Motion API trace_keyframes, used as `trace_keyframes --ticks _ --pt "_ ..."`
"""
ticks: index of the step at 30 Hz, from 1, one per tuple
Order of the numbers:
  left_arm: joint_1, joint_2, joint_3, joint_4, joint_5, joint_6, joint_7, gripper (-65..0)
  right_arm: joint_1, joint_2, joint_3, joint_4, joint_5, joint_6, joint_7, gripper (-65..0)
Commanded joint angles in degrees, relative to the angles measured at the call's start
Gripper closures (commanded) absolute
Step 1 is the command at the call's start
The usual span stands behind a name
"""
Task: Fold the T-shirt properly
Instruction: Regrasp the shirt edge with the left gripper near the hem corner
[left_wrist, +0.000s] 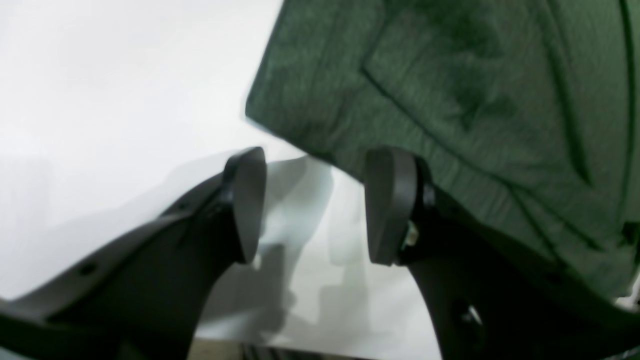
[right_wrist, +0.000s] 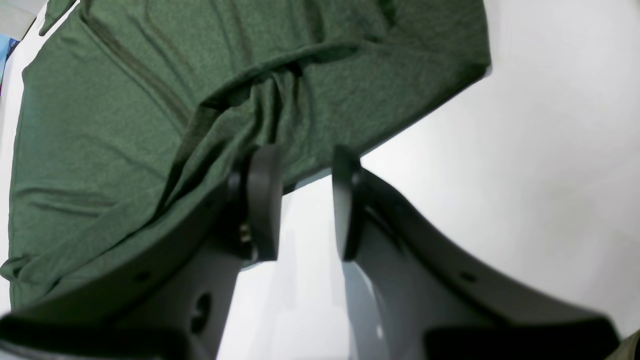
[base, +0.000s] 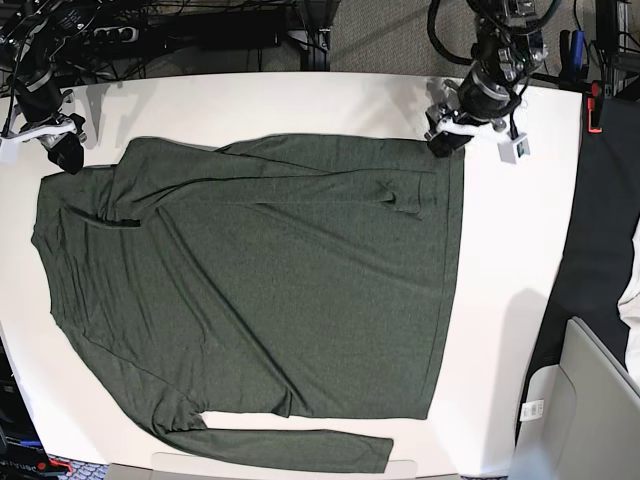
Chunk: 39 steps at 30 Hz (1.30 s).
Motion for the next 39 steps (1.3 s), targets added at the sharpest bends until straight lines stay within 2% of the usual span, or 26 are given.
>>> trace_keyframes --ticks 1,5,25,29,35,39 --pt "-0.6 -0.2 -0.9 0.3 -2.3 -0.1 0.1 -31.5 0.2 0.8 0.2 0.9 1.3 0.4 1.2 -18.6" --pt "-2.5 -0.2 -2.2 -2.8 -5.4 -0.1 1.1 -31.4 0.2 0.6 0.2 1.0 1.3 0.4 1.2 -18.6" --pt "-5.0 -0.1 -1.5 -8.3 -5.5 -0.1 1.1 -30.4 0.4 0.5 0.3 0.9 1.1 0.3 1.2 -18.6" --pt "-7.2 -0.1 -1.5 -11.1 -5.5 -0.1 1.3 -21.8 0.2 0.5 0.3 0.9 1.2 0.3 1.2 -18.6" --pt "-8.6 -0.1 -1.7 -14.0 -5.5 -0.1 1.3 -1.3 0.1 0.4 1.5 1.0 1.3 0.3 1.2 -18.6" --pt "-8.4 -0.5 -1.8 -12.3 -5.5 -0.1 1.3 0.0 0.1 0.6 1.8 1.0 1.3 0.3 1.2 -18.6"
